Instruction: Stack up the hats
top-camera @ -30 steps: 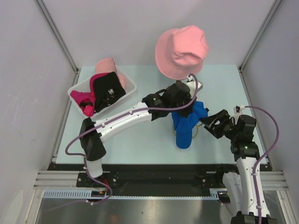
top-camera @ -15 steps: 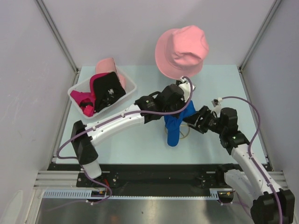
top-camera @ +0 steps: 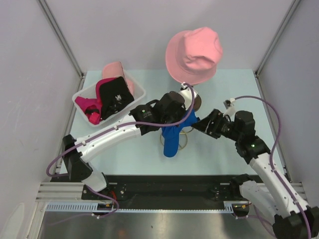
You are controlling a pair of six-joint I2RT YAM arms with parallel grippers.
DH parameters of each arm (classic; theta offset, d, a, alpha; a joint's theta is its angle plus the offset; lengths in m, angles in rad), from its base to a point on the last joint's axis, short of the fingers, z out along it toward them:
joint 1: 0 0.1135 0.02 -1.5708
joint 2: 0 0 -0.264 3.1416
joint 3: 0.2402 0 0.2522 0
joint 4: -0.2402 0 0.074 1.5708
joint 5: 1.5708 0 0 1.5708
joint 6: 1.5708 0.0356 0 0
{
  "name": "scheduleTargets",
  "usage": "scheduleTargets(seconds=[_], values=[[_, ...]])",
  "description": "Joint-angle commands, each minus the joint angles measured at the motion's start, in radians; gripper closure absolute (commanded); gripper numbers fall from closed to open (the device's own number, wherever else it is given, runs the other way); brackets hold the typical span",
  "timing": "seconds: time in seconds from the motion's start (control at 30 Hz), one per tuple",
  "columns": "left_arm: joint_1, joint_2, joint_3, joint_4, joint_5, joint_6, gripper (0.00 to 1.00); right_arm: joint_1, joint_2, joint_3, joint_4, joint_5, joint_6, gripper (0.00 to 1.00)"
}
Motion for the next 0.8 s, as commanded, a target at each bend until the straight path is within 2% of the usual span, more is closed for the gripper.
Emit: scheduleTargets(seconds=[0.0,0.07,0.2,0.4,0.5,0.63,0.77], values=[[0.005,-0.067,0.029,0.089,-0.036,0.066,1.0,-0.071,-0.107,0.088,-0.207,-0.044,-0.107,0.22],[0.005,-0.072,0.025,0.084,-0.037,0.076,1.0,-0.092,-0.133,0.095,-0.256,-0.078,-0.122,0.22],[0.005,-0.098,-0.033,0.095,-0.033,0.086,1.0,-0.097,-0.14,0.085,-0.241,-0.06,-0.13,0.22],[0.005,-0.167,-0.169,0.13,-0.063,0.133,1.0,-0.103,-0.05,0.013,0.056,-0.058,-0.014,0.23],[0.008,-0.197,-0.218,0.13,-0.068,0.138,1.0,-0.099,0.034,0.019,0.226,-0.075,-0.02,0.26],[0.011,-0.257,-0.28,0.167,-0.028,0.122,1.0,-0.074,0.14,0.058,0.32,-0.101,-0.056,0.3],[0.012,-0.273,-0.294,0.183,-0.031,0.115,1.0,-0.066,0.229,0.12,0.345,-0.121,-0.087,0.32]])
